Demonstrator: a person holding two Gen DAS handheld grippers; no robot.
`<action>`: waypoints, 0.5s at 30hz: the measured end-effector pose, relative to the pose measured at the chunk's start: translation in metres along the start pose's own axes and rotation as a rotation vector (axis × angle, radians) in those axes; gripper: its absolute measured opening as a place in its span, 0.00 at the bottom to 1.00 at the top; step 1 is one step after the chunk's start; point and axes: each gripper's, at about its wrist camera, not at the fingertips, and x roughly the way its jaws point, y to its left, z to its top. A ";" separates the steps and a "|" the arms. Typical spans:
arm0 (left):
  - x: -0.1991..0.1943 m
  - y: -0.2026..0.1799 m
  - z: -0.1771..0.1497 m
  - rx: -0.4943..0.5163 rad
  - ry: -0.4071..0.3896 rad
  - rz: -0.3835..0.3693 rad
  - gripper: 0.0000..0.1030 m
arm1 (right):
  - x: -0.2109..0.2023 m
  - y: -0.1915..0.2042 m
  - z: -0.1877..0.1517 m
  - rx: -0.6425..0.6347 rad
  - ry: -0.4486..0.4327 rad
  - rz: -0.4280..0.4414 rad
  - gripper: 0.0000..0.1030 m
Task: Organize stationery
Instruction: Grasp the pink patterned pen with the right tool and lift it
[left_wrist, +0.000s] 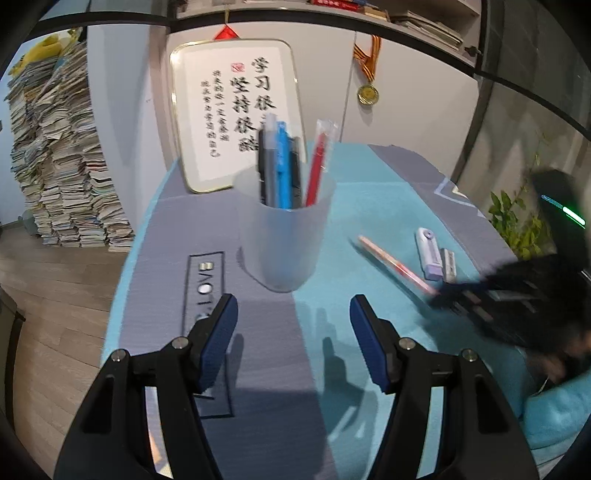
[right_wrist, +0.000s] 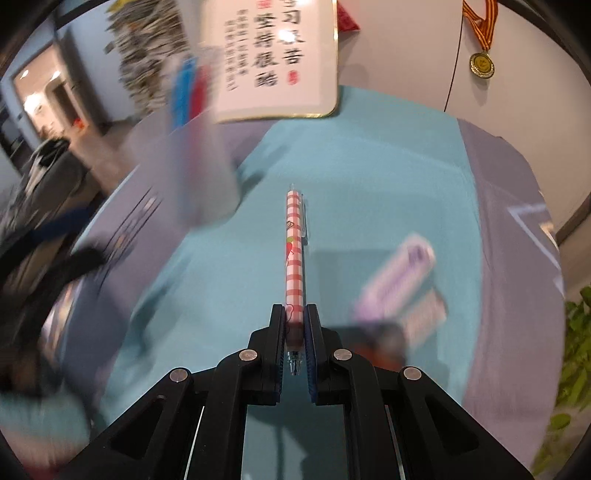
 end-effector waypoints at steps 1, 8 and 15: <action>0.002 -0.003 0.000 0.003 0.006 -0.007 0.60 | -0.009 -0.002 -0.015 0.001 0.006 0.003 0.10; 0.019 -0.058 0.003 0.099 0.052 -0.105 0.60 | -0.045 -0.049 -0.095 0.171 0.012 -0.079 0.10; 0.037 -0.146 0.008 0.319 0.058 -0.250 0.58 | -0.057 -0.083 -0.130 0.272 -0.021 -0.104 0.10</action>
